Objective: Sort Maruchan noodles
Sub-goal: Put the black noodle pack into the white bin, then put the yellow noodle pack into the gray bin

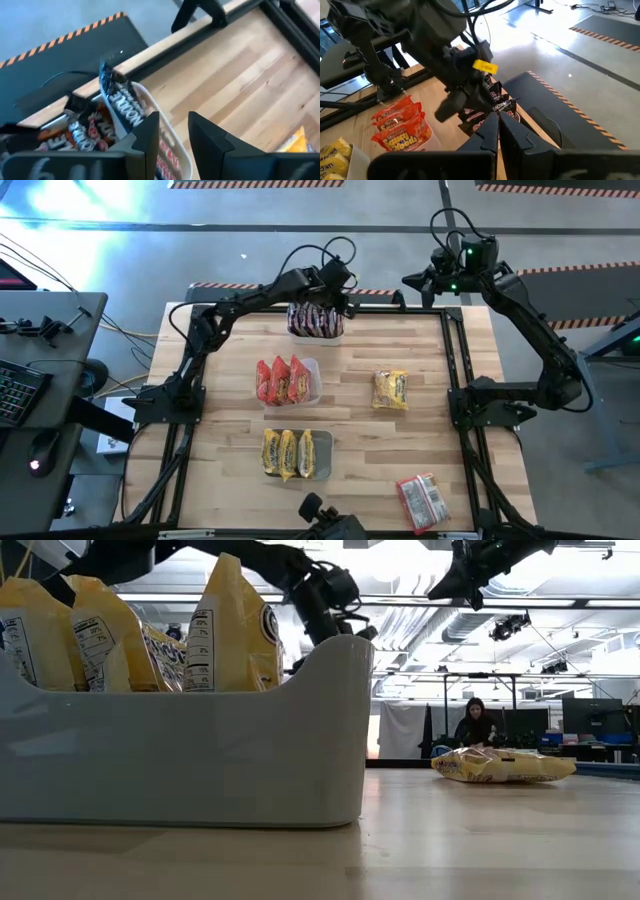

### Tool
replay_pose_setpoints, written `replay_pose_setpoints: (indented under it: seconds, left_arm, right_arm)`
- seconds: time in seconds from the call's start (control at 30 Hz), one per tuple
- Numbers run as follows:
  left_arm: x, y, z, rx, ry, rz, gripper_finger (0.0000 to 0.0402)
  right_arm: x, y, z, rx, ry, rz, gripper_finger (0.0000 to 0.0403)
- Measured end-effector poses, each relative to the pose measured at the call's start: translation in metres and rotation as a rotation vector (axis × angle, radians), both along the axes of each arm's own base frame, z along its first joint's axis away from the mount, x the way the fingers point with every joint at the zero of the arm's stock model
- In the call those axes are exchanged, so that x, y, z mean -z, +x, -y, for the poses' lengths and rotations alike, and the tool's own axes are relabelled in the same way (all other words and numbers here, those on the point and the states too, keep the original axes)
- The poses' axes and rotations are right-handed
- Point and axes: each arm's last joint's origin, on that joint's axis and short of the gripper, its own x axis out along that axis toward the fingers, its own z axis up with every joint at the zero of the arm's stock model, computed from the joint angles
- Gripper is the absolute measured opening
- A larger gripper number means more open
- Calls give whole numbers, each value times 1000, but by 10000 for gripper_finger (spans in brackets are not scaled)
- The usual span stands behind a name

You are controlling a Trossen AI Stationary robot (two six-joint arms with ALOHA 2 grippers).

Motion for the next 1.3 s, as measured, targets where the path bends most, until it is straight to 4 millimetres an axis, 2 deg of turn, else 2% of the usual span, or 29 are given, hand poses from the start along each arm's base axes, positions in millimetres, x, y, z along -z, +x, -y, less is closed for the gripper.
replay_pose_setpoints:
  seconds: [0.27,0.37,0.53,0.67,0.77,0.87,0.97,1.1,1.3]
  left_arm:
    - [38,-3,-7,-26,-77,8,61]
    - [43,-2,-7,-25,-77,9,48]
    - [31,1,-4,12,-16,50,32]
    - [0,-3,9,57,39,92,19]
    - [-13,1,25,97,81,125,6]
    - [-20,8,39,149,125,189,1]
    - [-18,10,51,172,118,267,1]
    - [-7,6,66,220,118,371,0]
    - [-11,-30,86,309,147,504,0]
  right_arm:
    - [0,0,0,1,4,2,0]
    - [0,0,0,2,4,2,0]
    - [0,0,0,-1,-2,-1,0]
    - [-2,-3,-5,6,14,5,0]
    - [-4,-6,-14,-12,7,-15,0]
    - [-1,-5,-20,-38,17,-46,0]
    - [1,-3,-23,-61,19,-58,0]
    - [26,5,-26,-72,48,7,0]
    - [72,16,-45,27,139,150,0]
